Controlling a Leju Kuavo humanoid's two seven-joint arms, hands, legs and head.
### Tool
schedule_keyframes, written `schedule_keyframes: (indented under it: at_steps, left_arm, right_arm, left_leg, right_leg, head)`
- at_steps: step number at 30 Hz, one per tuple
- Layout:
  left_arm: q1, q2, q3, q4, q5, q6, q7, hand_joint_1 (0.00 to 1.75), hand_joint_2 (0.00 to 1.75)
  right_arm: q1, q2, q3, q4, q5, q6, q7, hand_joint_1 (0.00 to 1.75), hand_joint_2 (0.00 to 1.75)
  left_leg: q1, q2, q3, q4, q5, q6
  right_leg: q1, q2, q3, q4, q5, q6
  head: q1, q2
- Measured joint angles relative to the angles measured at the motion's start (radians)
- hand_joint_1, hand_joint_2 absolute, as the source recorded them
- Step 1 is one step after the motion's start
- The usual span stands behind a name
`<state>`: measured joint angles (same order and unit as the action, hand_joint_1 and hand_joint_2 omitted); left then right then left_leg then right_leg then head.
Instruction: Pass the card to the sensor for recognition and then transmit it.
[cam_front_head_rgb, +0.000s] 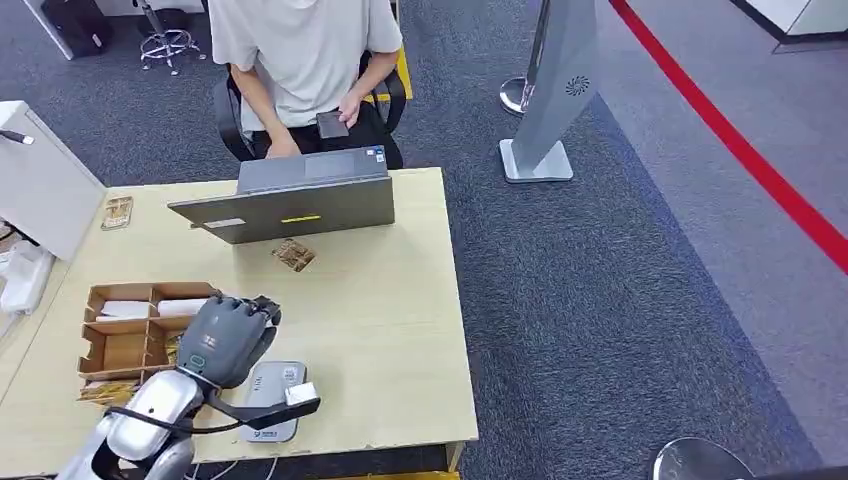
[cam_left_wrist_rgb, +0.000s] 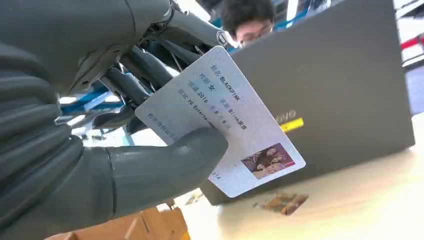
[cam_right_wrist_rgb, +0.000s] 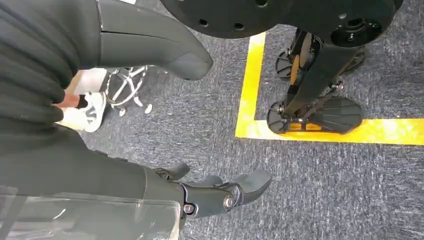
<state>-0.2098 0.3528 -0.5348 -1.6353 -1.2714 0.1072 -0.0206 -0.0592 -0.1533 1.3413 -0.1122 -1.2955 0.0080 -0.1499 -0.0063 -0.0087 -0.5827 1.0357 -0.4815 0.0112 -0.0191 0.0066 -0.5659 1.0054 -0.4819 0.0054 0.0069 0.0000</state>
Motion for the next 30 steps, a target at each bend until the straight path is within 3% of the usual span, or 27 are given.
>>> schedule_keyframes:
  at_steps: [6, 12, 16, 30]
  left_arm:
    - [0.028, 0.060, -0.020, -0.087, -0.005, -0.005, 0.008, 1.75, 1.75]
    - [0.081, 0.119, -0.025, -0.161, -0.018, -0.038, 0.089, 1.75, 1.75]
    - [0.130, 0.145, -0.025, -0.187, -0.022, -0.035, 0.109, 1.75, 1.75]
    - [0.343, 0.167, 0.038, -0.219, 0.014, -0.009, 0.151, 1.75, 1.75]
  right_arm:
    - [0.004, 0.003, -0.001, 0.000, -0.016, 0.000, 0.000, 0.00, 1.75]
    - [0.010, 0.009, -0.013, 0.005, -0.037, 0.000, 0.000, 0.00, 1.75]
    - [0.014, 0.013, -0.019, 0.009, -0.048, -0.001, 0.000, 0.00, 1.75]
    - [0.018, 0.020, -0.025, 0.014, -0.052, -0.002, 0.014, 0.00, 1.75]
  left_leg:
    - [0.000, 0.000, 0.000, 0.000, 0.000, 0.000]
    - [0.000, 0.000, 0.000, 0.000, 0.000, 0.000]
    - [0.000, 0.000, -0.001, 0.000, 0.000, 0.000]
    - [0.000, 0.000, -0.001, -0.001, -0.001, 0.000]
  right_leg:
    - [0.000, 0.000, 0.000, 0.000, 0.000, 0.000]
    - [0.000, 0.001, 0.000, 0.000, 0.000, 0.000]
    - [0.000, 0.000, 0.000, 0.000, 0.000, 0.000]
    - [0.000, 0.000, 0.000, 0.000, -0.001, 0.000]
  head:
    - [0.000, 0.000]
    - [0.000, 0.000]
    - [0.000, 0.000]
    - [0.000, 0.000]
